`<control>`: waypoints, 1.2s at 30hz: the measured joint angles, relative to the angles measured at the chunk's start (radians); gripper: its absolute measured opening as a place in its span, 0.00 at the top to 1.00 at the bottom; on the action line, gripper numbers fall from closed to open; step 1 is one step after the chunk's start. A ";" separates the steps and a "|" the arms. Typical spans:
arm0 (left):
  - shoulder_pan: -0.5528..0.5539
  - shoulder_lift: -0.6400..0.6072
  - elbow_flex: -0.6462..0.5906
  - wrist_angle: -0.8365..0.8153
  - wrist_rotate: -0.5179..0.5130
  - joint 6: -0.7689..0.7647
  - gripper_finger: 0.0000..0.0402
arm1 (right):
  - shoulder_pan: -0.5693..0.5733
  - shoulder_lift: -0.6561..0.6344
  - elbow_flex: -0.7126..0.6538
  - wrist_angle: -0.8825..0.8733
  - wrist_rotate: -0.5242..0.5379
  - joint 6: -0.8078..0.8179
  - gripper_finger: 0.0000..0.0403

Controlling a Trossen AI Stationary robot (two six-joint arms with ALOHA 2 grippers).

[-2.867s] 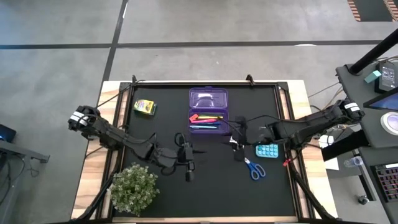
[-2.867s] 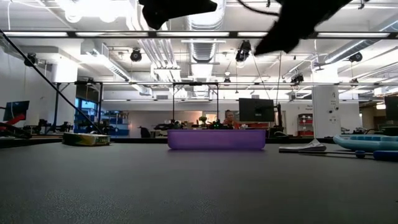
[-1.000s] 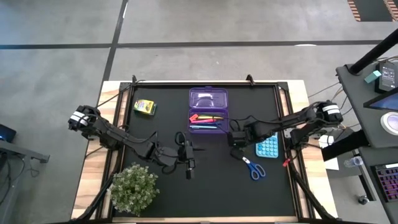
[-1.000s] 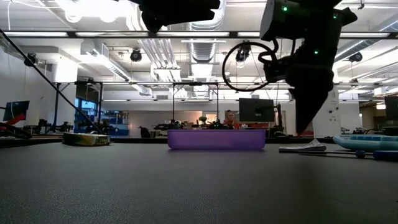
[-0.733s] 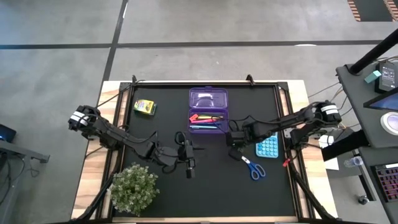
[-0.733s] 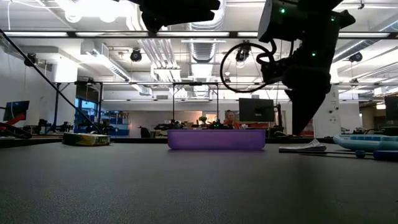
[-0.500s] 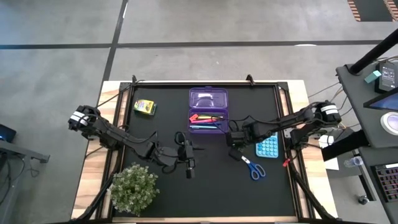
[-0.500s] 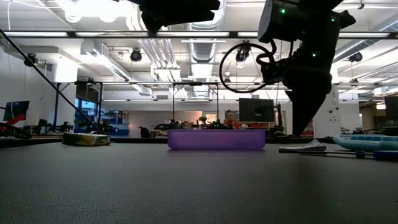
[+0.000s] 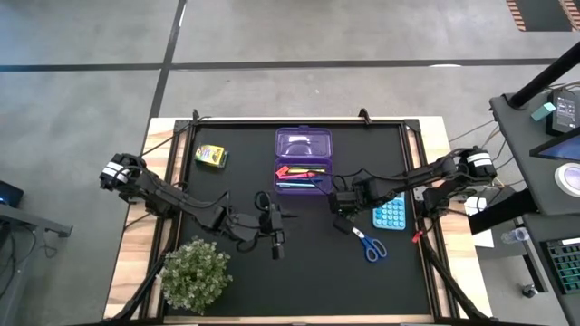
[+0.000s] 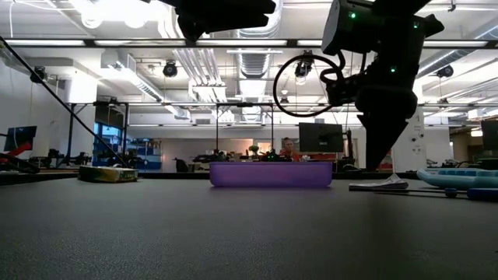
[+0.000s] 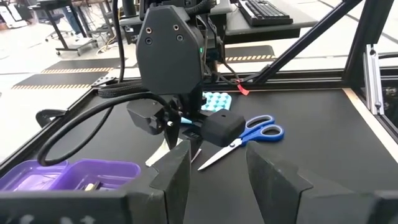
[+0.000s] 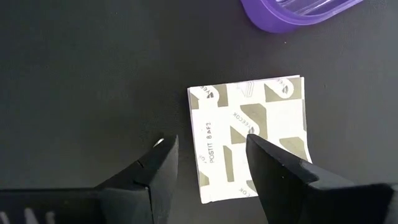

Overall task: Pack school essentials
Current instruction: Put the white notepad into the purple box

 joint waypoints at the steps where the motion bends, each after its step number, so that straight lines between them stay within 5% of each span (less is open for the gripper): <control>1: 0.002 0.000 0.000 0.001 -0.001 0.002 0.66 | 0.000 0.000 0.000 0.001 0.000 0.000 0.55; 36: 0.019 0.000 0.000 0.052 -0.001 -0.008 0.66 | -0.002 0.000 0.000 0.028 0.000 -0.015 0.57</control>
